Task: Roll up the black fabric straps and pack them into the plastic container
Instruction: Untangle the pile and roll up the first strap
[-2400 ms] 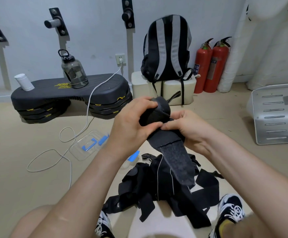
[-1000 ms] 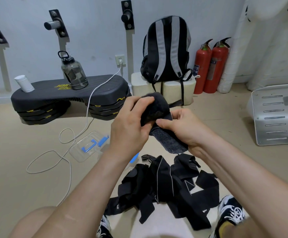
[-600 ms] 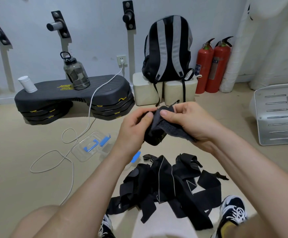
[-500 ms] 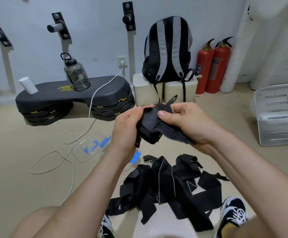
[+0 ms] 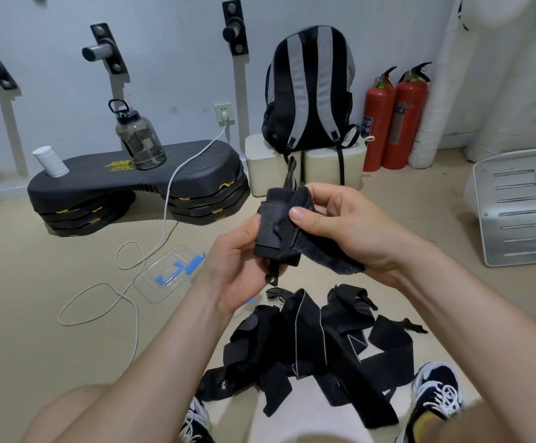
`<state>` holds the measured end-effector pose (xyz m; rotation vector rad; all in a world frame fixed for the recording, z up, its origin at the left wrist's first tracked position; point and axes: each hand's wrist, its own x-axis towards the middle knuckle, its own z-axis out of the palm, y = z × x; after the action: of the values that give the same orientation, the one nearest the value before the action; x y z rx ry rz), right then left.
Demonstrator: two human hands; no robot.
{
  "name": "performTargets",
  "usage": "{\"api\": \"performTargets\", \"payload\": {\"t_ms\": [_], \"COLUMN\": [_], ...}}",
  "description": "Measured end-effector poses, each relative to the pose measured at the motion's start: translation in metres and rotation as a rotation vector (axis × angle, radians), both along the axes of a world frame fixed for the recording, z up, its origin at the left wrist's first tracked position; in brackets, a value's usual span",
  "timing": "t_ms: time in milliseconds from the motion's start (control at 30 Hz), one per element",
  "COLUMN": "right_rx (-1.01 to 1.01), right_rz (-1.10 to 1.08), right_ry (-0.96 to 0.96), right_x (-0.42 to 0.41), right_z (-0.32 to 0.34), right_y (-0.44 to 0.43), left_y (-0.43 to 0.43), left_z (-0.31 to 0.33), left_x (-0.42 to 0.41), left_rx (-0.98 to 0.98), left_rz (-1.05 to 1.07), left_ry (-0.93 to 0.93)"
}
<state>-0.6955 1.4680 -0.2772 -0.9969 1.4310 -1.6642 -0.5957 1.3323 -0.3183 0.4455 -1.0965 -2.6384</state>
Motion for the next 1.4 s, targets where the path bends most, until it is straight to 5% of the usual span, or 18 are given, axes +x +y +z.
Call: {"api": "performTargets", "payload": {"t_ms": [300,500,667,1034,1101,1401], "right_rx": [-0.042,0.159,0.156,0.109,0.133,0.113], "right_rz": [0.046,-0.226,-0.392,-0.356,-0.386,-0.322], "right_ry": [-0.085,0.118,0.079,0.016,0.013,0.04], "right_x": [-0.004,0.003,0.014,0.017,0.012,0.001], "right_z": [0.003,-0.002,-0.012,-0.014,-0.016,-0.007], "right_y": [0.006,-0.001,-0.016,-0.023,-0.023,-0.012], "left_y": [0.0,-0.003,-0.002,0.011,0.012,-0.012], "left_z": [-0.002,0.022,0.014,0.004,0.007,0.022], "left_x": [0.001,0.001,-0.003,-0.002,-0.001,0.007], "left_rx": [0.032,-0.649,-1.034,-1.543,-1.505,-0.49], "left_rz": [-0.146,0.115,0.373,0.398,0.269,0.098], "left_ry": [0.026,-0.074,-0.082,-0.176,-0.172,0.026]}}
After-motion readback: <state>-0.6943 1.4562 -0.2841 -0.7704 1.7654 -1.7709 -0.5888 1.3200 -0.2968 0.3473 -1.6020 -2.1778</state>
